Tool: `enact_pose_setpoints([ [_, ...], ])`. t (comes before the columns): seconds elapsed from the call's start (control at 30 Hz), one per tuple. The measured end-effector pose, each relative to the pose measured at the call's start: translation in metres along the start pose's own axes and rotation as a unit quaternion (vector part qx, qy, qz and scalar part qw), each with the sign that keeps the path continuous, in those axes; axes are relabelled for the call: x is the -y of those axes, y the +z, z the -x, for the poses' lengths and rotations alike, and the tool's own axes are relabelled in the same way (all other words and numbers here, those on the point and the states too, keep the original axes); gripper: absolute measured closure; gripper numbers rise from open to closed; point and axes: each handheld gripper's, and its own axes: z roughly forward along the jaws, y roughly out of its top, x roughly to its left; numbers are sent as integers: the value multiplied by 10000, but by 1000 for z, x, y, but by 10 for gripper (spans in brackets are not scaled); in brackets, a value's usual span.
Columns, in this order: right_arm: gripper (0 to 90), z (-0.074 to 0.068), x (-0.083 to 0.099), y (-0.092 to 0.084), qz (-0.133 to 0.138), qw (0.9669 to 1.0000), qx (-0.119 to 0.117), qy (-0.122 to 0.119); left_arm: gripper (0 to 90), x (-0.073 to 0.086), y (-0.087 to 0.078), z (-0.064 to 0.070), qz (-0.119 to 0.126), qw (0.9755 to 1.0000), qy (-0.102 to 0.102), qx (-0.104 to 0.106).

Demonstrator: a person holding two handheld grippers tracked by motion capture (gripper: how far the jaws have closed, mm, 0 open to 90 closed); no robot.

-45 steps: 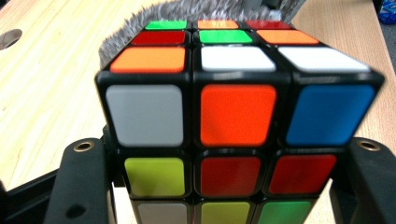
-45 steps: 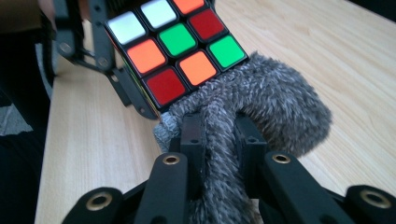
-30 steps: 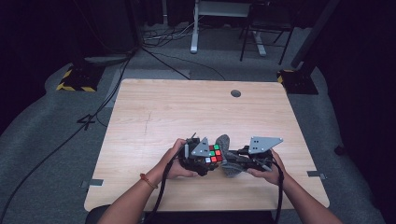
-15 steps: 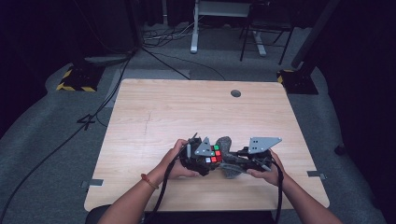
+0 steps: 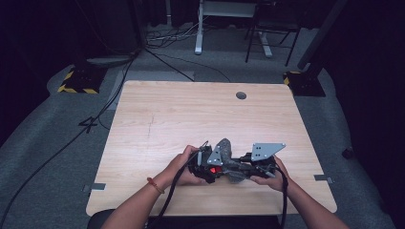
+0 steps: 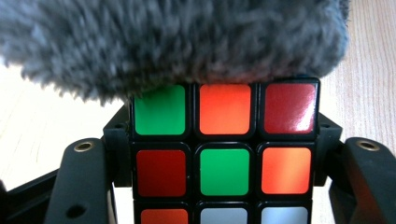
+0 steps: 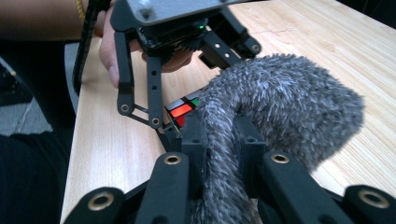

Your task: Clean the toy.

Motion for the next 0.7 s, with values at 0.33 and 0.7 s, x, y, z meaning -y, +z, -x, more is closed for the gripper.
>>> enact_pose_setpoints([
  [0.33, 783, 8, 9, 6, -458, 9988, -61, 143, 338, 1, -16, -8, 286, 9993, -186, -146],
  [0.7, 782, -3, -3, 0, -19, 9999, 73, -102, 338, -3, -13, -2, 238, 9997, -53, -38],
])
